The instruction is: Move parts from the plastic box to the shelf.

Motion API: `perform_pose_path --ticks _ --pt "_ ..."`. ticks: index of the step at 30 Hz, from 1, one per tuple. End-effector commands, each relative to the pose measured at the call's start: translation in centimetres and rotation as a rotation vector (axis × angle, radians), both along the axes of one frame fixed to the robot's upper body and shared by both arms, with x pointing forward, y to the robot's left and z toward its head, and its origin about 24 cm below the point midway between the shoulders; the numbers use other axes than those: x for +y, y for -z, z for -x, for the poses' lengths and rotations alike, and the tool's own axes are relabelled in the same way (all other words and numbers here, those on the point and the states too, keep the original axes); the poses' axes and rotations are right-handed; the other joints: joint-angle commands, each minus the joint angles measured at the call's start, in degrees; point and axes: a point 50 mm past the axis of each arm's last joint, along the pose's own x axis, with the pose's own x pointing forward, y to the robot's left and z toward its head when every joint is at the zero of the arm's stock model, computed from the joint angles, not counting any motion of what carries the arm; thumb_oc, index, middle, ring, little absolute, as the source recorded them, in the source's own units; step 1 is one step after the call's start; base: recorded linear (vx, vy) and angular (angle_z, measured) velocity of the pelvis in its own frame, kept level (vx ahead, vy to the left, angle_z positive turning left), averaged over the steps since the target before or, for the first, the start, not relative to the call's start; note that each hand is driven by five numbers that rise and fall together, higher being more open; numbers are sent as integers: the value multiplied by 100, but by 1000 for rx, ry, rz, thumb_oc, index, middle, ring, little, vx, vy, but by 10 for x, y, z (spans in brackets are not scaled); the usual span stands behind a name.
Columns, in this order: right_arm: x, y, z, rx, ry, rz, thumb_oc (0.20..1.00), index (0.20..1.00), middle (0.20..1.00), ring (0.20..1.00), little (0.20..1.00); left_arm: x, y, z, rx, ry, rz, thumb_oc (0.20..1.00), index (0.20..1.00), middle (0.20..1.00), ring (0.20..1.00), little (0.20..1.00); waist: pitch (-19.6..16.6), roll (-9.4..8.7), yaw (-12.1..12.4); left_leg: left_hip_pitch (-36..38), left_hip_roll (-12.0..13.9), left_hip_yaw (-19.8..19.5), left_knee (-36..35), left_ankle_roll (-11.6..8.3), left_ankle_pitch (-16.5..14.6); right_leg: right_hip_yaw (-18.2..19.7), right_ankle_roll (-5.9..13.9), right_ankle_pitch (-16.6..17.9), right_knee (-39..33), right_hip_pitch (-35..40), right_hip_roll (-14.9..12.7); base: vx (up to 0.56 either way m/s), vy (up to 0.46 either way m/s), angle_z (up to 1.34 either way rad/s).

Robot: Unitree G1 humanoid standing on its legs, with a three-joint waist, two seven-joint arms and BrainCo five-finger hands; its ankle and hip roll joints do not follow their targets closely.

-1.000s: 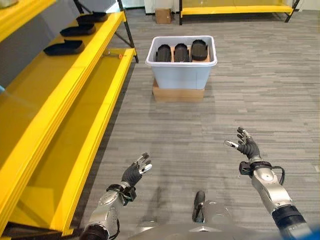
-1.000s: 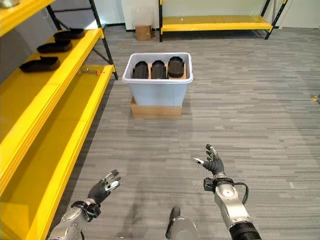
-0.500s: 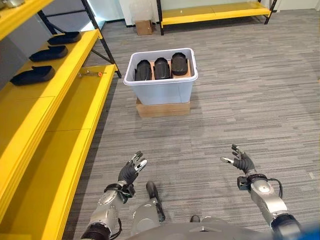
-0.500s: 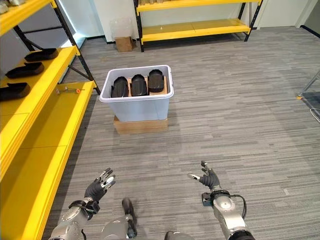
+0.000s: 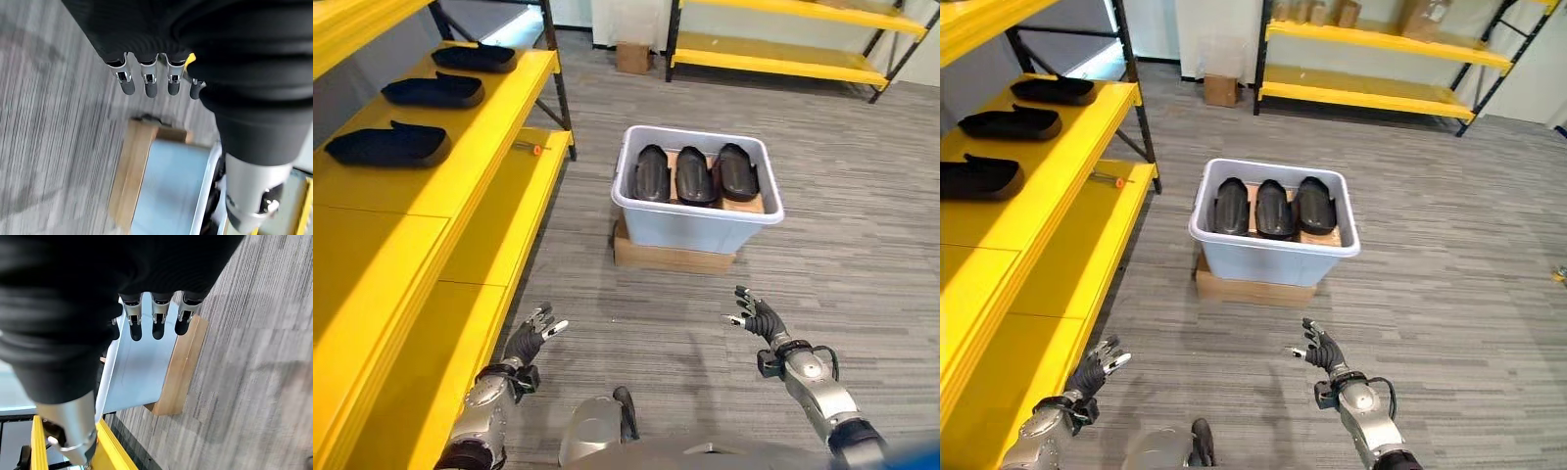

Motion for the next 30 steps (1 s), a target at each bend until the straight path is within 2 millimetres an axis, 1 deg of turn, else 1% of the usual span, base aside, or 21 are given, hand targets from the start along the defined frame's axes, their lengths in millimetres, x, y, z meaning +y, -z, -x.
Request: perform_pose_path --ticks 1,2,3,4,5,6,7,9,10,11,12,13,14,15,17,24,27,29,30 --pt "-19 -13 -8 -69 52 58 1000 1000 1000 1000 1000 -18 -4 -3 -74 48 31 1000 1000 1000 1000 1000 -258 358 -76 -104 137 -747 -688 -303 407 -864 -286 599 -1209 23 682 180 177 -9" --pt "-19 -15 -9 -79 42 64 1000 1000 1000 1000 1000 -19 -4 -3 -85 41 36 1000 1000 1000 1000 1000 -195 411 -151 15 139 -799 -716 -315 381 -969 -378 418 -1366 -314 712 232 96 -15" --pt "-23 -17 -10 -90 40 63 1000 1000 1000 1000 1000 -20 -7 -5 -101 26 49 1000 1000 1000 1000 1000 -107 516 -218 217 230 -890 -732 -430 320 -1241 -533 122 -2070 -689 543 211 46 -20" --pt "-23 -18 -10 -92 40 62 1000 1000 1000 1000 1000 -20 -8 -6 -104 25 48 1000 1000 1000 1000 1000 -95 520 -224 253 242 -904 -733 -448 299 -1289 -539 135 -2230 -717 497 285 -125 1" --pt "-28 -18 -9 -94 57 65 1000 1000 1000 1000 1000 -18 -13 -12 -118 27 37 1000 1000 1000 1000 1000 26 463 -304 492 294 -986 -730 -552 124 -1351 -500 479 -3313 -867 217 207 -177 19" --pt "-29 -18 -8 -89 68 68 1000 1000 1000 1000 1000 -18 -14 -14 -120 29 36 1000 1000 1000 1000 1000 57 426 -336 550 292 -1012 -724 -570 54 -1281 -463 647 -3592 -929 127 334 -288 75" --pt "-31 -14 -5 -71 108 57 1000 1000 1000 1000 1000 -20 -15 -13 -130 43 40 1000 1000 1000 1000 1000 155 354 -427 739 342 -1081 -688 -616 -195 -969 -321 1160 -4148 -1166 -130 245 -218 67" --pt "-31 -13 -3 -72 135 12 1000 1000 1000 1000 1000 -24 -14 -10 -138 78 55 1000 1000 1000 1000 1000 215 342 -462 837 455 -1138 -652 -658 -293 -834 -246 1205 -4426 -1163 -212 235 -191 2" --pt "-30 -13 -3 -76 126 3 1000 1000 1000 1000 1000 -26 -14 -9 -146 104 60 1000 1000 1000 1000 1000 223 330 -472 863 495 -1120 -649 -688 -290 -837 -224 1162 -4544 -1073 -218 201 -148 -32" --pt "-29 -14 -2 -79 117 7 1000 1000 1000 1000 1000 -28 -14 -8 -150 130 56 1000 1000 1000 1000 1000 211 332 -467 872 539 -1078 -674 -735 -225 -973 -229 992 -4752 -876 -174 319 -222 -2" --pt "-28 -13 -2 -69 104 28 1000 1000 1000 1000 1000 -32 -13 -9 -137 134 68 1000 1000 1000 1000 1000 151 302 -431 876 558 -995 -651 -823 -171 -1222 -213 979 -5000 -601 -205 292 -203 -4" --pt "-27 -13 -2 -65 102 36 1000 1000 1000 1000 1000 -33 -13 -9 -133 132 71 1000 1000 1000 1000 1000 134 292 -426 890 570 -966 -641 -844 -170 -1267 -213 979 -5038 -565 -204 443 -307 4" --pt "-28 -12 -1 -55 110 53 1000 1000 1000 1000 1000 -34 -11 -8 -118 129 85 1000 1000 1000 1000 1000 67 263 -418 929 651 -844 -563 -913 -181 -1447 -232 858 -5086 -462 -194 302 -216 6" --pt "-29 -12 -1 -53 114 57 1000 1000 1000 1000 1000 -34 -10 -7 -113 128 87 1000 1000 1000 1000 1000 53 260 -422 933 676 -826 -535 -927 -183 -1464 -247 804 -5082 -445 -176 331 -245 4" --pt "-34 -11 0 -47 131 76 1000 1000 1000 1000 1000 -36 -7 -5 -96 131 88 1000 1000 1000 1000 1000 2 253 -440 955 801 -759 -443 -986 -181 -1564 -358 593 -5081 -345 -101 226 -188 -14" --pt "-54 -15 -3 -40 188 166 1000 1000 1000 1000 1000 -40 0 2 -70 105 106 1000 1000 1000 1000 1000 -105 208 -506 973 1180 -497 92 -1169 -312 -1703 -720 286 -5125 -99 170 215 -188 -15" --pt "-61 -17 -3 -45 205 200 1000 1000 1000 1000 1000 -42 3 5 -61 90 113 1000 1000 1000 1000 1000 -144 219 -494 812 1335 -517 493 -1280 -150 -1678 -912 129 -5181 18 372 187 -215 -9" --pt "-66 -19 -4 -51 209 219 1000 1000 1000 1000 1000 -41 4 7 -58 73 117 1000 1000 1000 1000 1000 -157 242 -472 668 1424 -573 781 -1365 60 -1653 -1036 21 -5233 96 516 142 -205 -19" --pt "-69 -20 -5 -52 207 224 1000 1000 1000 1000 1000 -40 5 8 -54 57 121 1000 1000 1000 1000 1000 -161 245 -455 549 1464 -614 1058 -1407 142 -1637 -1124 -52 -5269 143 604 139 -230 -24"
